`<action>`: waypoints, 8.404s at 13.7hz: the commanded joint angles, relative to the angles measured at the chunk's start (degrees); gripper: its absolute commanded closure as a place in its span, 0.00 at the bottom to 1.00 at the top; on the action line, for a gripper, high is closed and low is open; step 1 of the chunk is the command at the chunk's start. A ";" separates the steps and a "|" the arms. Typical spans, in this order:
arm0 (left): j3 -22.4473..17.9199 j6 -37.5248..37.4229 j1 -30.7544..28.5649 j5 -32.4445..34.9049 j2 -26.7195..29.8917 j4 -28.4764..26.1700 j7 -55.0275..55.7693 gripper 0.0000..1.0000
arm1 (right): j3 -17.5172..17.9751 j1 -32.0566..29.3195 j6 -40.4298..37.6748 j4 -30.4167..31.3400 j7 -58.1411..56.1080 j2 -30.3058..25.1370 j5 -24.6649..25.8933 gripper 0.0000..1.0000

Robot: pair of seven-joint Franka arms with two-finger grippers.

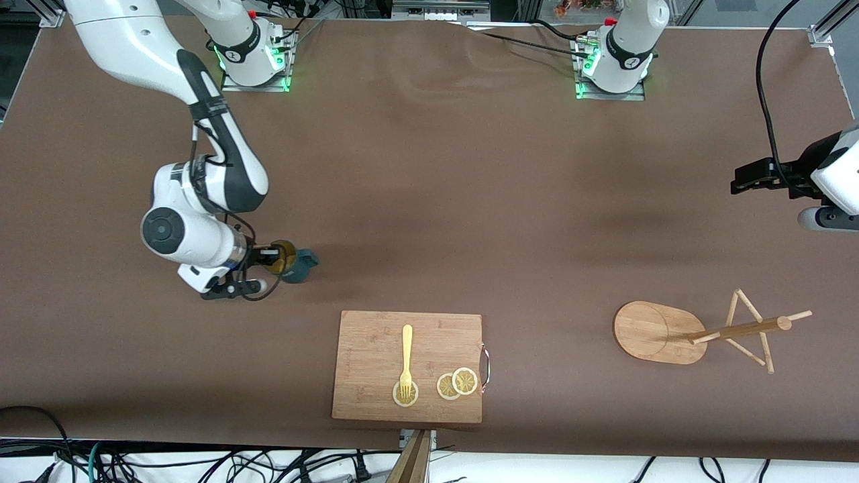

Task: Pass cup and hang on rack
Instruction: 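Close the right gripper on the teal mug's rim, then carry the mug to mid-table with the right gripper while the left gripper approaches, then release the mug with the right gripper while the left gripper reaches it, then grasp the teal mug's rim with the left gripper, then lift the mug with the left gripper and carry it toward the rack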

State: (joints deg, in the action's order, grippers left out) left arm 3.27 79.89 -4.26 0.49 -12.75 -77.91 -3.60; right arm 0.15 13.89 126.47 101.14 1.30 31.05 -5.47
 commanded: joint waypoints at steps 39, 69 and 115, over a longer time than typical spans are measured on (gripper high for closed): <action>1.47 3.16 6.80 -9.80 -1.14 -9.79 -20.98 0.00 | -9.53 26.63 -20.71 -24.24 47.85 -5.80 -5.43 0.00; 7.45 52.65 10.14 -91.07 -5.69 -61.66 -131.98 0.00 | -0.33 -8.44 -36.21 -8.41 0.89 -31.40 6.70 0.00; -10.22 -0.86 -14.71 -79.23 -7.09 -35.40 -16.62 1.00 | -0.94 -8.88 -34.80 -10.79 0.72 -28.59 7.32 0.00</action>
State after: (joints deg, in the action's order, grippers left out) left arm -7.48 83.16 -16.47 -77.15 -15.44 -117.50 -22.68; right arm -1.01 5.30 92.30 91.33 2.58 2.46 1.38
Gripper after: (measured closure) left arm 0.793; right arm 0.000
